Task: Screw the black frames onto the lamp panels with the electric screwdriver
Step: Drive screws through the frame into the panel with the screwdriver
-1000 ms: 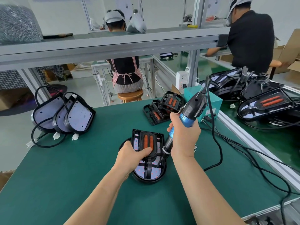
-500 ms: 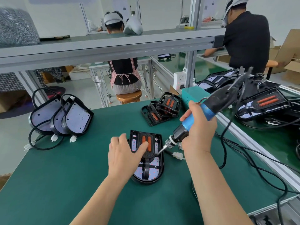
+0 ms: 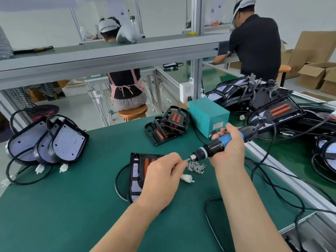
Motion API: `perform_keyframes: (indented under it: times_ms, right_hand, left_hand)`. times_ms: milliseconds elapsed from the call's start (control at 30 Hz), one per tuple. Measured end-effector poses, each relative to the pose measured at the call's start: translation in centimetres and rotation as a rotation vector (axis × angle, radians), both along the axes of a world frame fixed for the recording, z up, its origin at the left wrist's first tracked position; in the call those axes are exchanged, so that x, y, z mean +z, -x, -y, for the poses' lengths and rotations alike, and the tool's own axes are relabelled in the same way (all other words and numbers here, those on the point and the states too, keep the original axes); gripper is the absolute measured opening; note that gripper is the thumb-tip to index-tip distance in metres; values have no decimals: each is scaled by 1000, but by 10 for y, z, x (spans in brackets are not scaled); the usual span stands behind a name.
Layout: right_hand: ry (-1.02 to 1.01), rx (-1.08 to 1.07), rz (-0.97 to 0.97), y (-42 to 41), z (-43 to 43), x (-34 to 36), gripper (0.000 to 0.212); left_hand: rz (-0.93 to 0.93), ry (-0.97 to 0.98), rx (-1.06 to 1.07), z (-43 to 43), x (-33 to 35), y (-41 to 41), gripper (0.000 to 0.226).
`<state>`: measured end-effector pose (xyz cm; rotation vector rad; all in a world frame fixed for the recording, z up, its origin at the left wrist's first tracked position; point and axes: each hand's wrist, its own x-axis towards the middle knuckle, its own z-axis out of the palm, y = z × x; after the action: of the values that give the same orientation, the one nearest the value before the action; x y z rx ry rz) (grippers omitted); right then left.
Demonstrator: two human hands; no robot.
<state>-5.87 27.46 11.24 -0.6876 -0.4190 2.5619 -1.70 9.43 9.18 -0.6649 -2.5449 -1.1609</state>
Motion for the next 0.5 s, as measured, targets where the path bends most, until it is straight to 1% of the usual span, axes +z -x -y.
perform_keyframes:
  times_ms: [33, 67, 100, 133, 200, 267, 300, 333, 400, 433, 500]
  right_hand:
    - [35, 27, 26, 2, -4, -6, 21]
    - [76, 63, 47, 3, -8, -12, 19]
    - [114, 100, 64, 4, -12, -17, 18]
    - [145, 128, 76, 6, -15, -22, 17]
    - [178, 147, 84, 9, -21, -28, 17]
    - [200, 116, 61, 14, -25, -32, 17]
    - [203, 88, 45, 17, -28, -34, 16]
    - [201, 61, 31, 20, -32, -37, 16]
    - [207, 13, 5, 24, -41, -44, 15]
    - [215, -7, -10, 25, -46, -49, 15]
    - [215, -36, -32, 28, -55, -57, 16]
  left_hand:
    - [-226, 122, -19, -1, -2, 2, 36]
    - [-410, 208, -52, -1, -4, 5, 37]
    - [-536, 266, -89, -2, -4, 7, 37]
    - [-607, 295, -116, -3, -4, 10, 37]
    - [-662, 332, -114, -8, -3, 15, 35]
    - [-672, 380, -101, -11, -4, 21, 31]
    - [-636, 428, -103, -13, -4, 26, 25]
    - [-556, 484, -102, -14, -3, 31, 20]
    - [-349, 619, -63, -13, 0, 48, 30]
    - [-271, 695, -31, -11, 1, 58, 30]
    - [-177, 865, 9, -11, 1, 75, 22]
